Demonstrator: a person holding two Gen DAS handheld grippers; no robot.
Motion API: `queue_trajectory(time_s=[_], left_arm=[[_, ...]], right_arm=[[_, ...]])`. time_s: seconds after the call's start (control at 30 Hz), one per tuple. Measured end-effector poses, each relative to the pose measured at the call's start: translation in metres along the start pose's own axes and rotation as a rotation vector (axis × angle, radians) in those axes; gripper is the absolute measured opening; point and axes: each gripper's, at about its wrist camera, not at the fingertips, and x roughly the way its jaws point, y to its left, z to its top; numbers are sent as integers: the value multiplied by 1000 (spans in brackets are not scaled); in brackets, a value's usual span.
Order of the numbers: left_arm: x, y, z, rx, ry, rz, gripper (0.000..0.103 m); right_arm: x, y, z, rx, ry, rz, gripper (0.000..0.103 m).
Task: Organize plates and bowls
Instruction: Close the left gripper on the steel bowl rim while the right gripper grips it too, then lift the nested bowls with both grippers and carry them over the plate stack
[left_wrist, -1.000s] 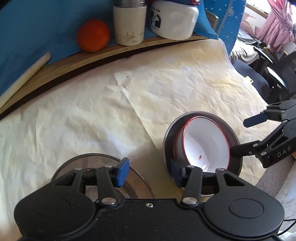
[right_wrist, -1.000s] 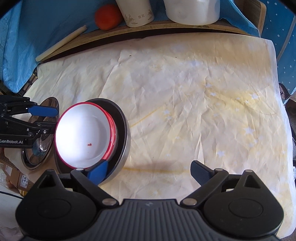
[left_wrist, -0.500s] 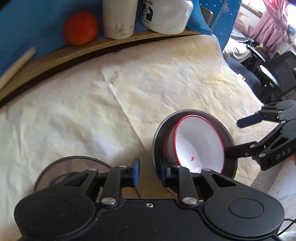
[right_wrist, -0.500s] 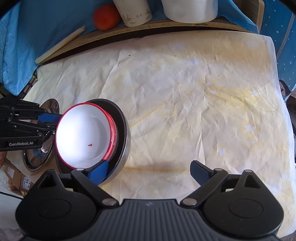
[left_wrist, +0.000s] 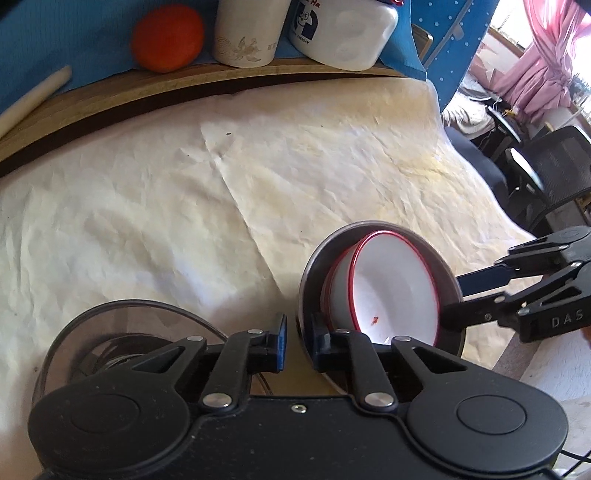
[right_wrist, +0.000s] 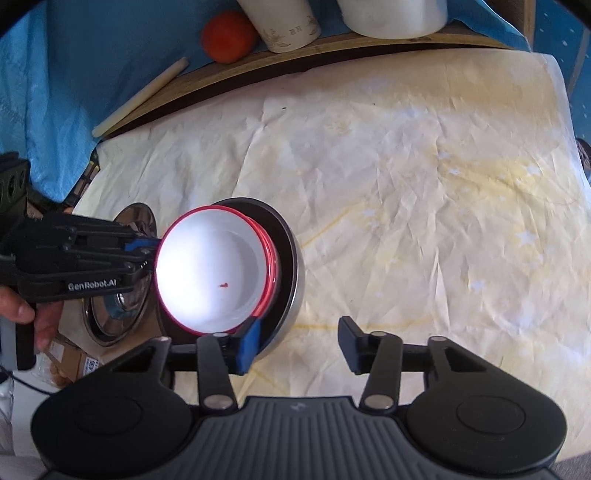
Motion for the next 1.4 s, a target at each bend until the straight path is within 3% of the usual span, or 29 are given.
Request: queue_trajectory(time_s=[0.17, 0.4, 0.53, 0.77, 0.97, 1.4], left_arm=[[-1, -14, 0, 60, 9, 66, 18], [0, -12, -1, 59, -2, 57, 17], [8, -6, -3, 34, 20, -2, 15], [11, -6, -6, 14, 15, -19, 15], [11, -2, -8, -14, 2, -37, 15], [10, 0, -9, -73, 1, -42, 13]], right_arm=[[1, 19, 4, -51, 21, -112, 44], [4, 44, 8, -117, 54, -164, 19], [14, 34, 10, -56, 83, -126, 21], [22, 29, 7, -20, 98, -106, 21], [26, 12, 6, 70, 92, -30, 21], [24, 12, 3, 52, 82, -20, 21]])
